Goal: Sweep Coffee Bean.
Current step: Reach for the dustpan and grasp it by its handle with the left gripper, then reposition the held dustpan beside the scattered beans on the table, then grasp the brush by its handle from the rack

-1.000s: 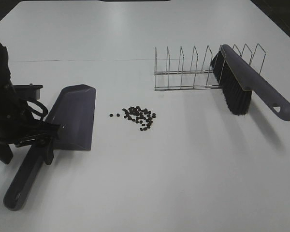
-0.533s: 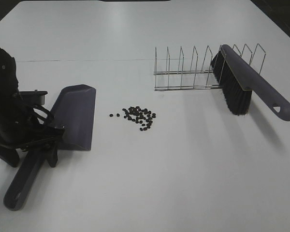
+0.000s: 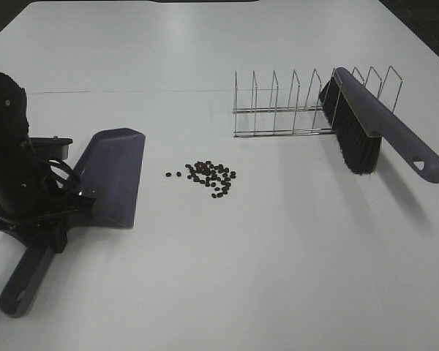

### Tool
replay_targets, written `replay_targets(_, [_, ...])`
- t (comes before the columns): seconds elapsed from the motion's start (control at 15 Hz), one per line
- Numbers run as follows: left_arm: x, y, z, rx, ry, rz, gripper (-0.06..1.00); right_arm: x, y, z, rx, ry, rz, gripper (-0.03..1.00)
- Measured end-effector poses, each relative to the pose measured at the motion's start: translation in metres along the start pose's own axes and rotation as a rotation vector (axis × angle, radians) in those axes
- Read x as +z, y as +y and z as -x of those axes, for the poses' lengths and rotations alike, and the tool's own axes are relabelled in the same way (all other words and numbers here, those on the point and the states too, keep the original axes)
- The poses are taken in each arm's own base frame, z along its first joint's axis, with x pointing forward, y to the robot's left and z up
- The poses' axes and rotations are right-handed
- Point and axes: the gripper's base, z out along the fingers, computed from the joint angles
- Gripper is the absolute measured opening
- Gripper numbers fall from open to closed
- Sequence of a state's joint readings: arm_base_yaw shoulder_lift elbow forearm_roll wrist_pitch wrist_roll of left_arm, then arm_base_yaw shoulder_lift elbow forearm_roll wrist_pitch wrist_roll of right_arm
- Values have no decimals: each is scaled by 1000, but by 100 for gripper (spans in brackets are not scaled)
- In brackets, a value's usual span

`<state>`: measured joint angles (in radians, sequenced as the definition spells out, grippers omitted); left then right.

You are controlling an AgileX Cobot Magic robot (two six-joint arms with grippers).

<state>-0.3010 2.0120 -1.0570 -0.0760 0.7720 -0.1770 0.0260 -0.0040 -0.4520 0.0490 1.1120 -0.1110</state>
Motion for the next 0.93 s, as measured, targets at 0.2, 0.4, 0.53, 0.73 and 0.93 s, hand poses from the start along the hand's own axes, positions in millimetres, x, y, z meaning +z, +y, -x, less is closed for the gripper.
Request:
replay_targets(0.2, [0, 1, 0, 7, -1, 7, 33, 0, 0, 0, 14, 0, 0, 87])
replay_targets(0.4, [0, 2, 0, 37, -3, 33, 33, -1, 0, 1, 15, -3, 0, 87])
replay_targets(0.53, [-4, 9, 1, 112, -13, 106, 33, -8, -1, 14, 53, -15, -1, 87])
replay_targets(0.73, [-5, 11, 1, 145, -11, 135, 33, -6, -4, 45, 75, 65, 6, 87])
replay_targets(0.93, [-6, 11, 3, 181, -12, 141, 33, 14, -8, 95, 88, 233, 27, 85])
